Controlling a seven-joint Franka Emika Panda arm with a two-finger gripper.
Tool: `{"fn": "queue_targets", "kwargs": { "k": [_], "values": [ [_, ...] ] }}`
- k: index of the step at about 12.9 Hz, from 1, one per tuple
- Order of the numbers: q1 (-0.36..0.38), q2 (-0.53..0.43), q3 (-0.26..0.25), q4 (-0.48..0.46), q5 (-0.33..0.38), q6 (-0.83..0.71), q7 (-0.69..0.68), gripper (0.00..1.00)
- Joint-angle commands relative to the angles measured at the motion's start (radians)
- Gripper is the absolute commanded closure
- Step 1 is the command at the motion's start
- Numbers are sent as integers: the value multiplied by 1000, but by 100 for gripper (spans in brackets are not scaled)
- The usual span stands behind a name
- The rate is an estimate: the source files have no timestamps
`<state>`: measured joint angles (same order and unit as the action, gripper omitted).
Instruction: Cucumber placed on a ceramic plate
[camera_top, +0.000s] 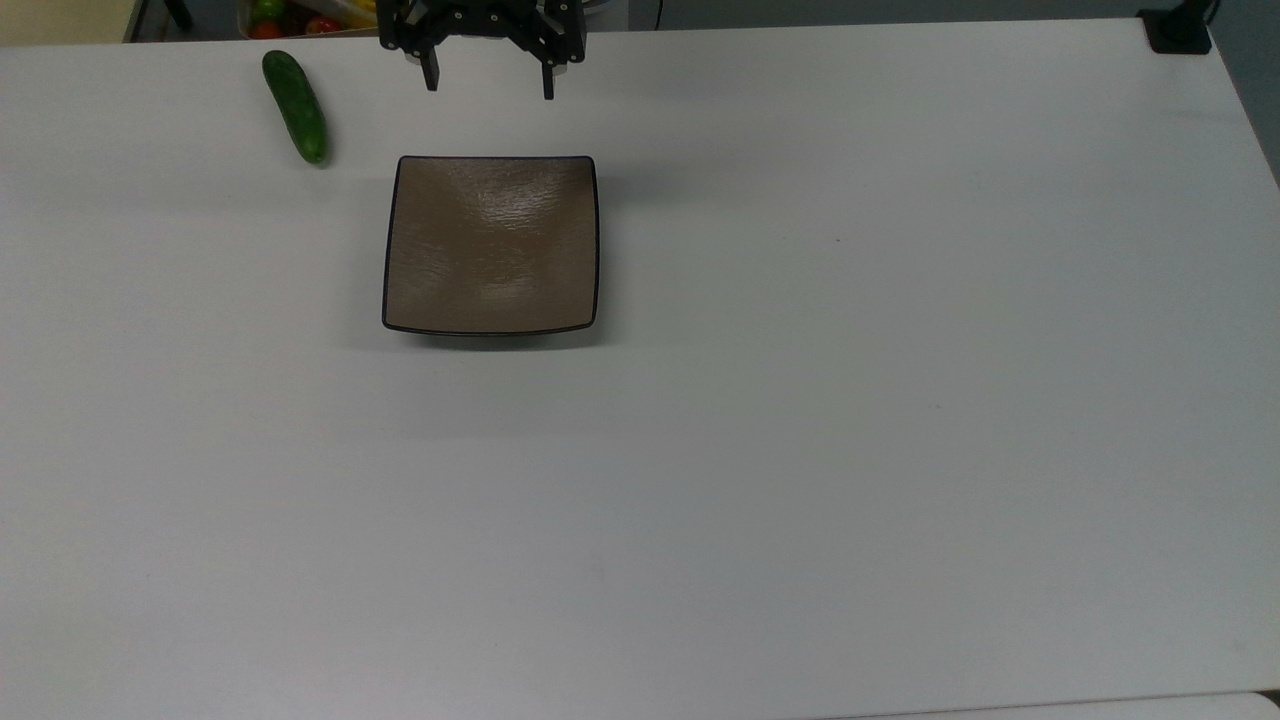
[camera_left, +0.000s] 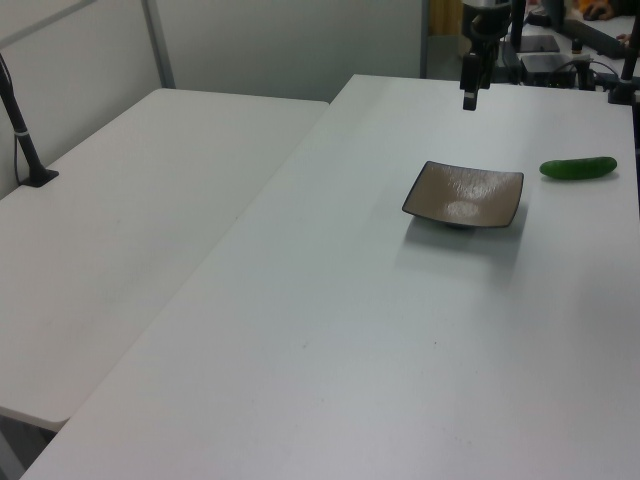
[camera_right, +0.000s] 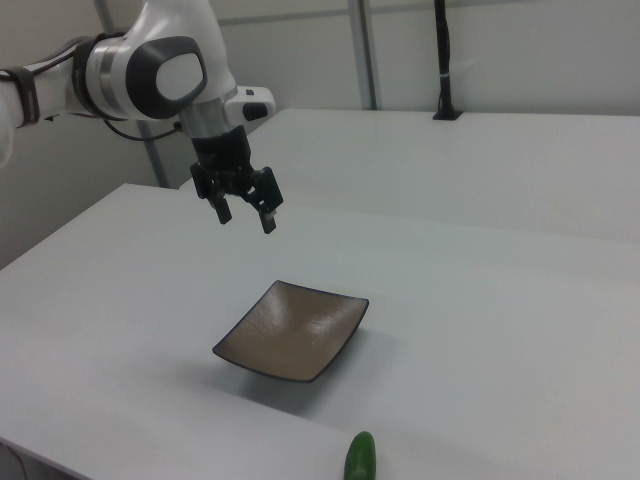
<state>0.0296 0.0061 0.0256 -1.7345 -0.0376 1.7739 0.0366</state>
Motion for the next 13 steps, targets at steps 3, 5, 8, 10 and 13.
{"fn": "queue_targets", "kwargs": {
  "k": [3,5,8,10,13],
  "values": [
    [13,-26,-6,-27,-8,-8,11,0],
    [13,-28,-6,-27,-8,-10,11,0],
    [12,-28,-6,-28,-8,-8,11,0],
    [12,-28,-6,-27,-8,-10,5,0],
    [12,-29,-6,-30,-8,-16,-4,0]
  ]
}}
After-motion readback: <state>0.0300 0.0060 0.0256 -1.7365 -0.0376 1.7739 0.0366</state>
